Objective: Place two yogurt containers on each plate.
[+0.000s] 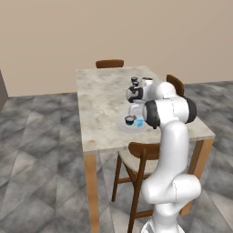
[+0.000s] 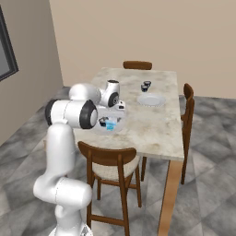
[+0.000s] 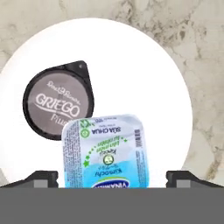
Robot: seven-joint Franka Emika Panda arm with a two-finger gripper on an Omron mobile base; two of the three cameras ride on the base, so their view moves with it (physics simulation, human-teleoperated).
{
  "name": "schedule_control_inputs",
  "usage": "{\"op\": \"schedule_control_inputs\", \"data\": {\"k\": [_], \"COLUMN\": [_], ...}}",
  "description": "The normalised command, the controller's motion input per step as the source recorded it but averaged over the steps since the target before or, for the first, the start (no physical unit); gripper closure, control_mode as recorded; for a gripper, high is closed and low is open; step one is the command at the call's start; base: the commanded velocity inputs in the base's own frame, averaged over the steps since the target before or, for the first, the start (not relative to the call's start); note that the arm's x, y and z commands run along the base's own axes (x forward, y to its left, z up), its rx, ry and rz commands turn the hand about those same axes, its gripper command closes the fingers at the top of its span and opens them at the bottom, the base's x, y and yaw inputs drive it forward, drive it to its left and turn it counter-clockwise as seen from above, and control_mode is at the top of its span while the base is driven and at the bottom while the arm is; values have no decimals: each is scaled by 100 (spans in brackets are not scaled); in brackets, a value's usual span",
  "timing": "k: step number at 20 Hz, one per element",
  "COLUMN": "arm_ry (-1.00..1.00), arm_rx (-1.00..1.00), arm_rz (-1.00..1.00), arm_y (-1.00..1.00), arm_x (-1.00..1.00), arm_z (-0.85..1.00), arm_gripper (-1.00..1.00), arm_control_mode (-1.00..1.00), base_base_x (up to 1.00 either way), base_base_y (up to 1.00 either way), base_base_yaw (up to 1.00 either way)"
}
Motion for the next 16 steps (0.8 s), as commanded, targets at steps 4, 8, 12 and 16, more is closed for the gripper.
{"op": "schedule_control_inputs", "data": {"k": [4,8,12,16], "arm_ry": [-11,-3,0,0], "arm_rx": [0,0,1,7], "arm_rz": [0,-1,-12,-9], "arm_y": [0,-1,0,-1], "arm_x": [-21,-40,-62,-73], "arm_z": [45,46,36,25], "arm_gripper": [-100,-100,-100,-100], "arm_control_mode": [-100,-100,-100,-100], "base_base_x": [0,0,0,0], "base_base_y": [0,0,0,0], "base_base_yaw": [0,0,0,0]}}
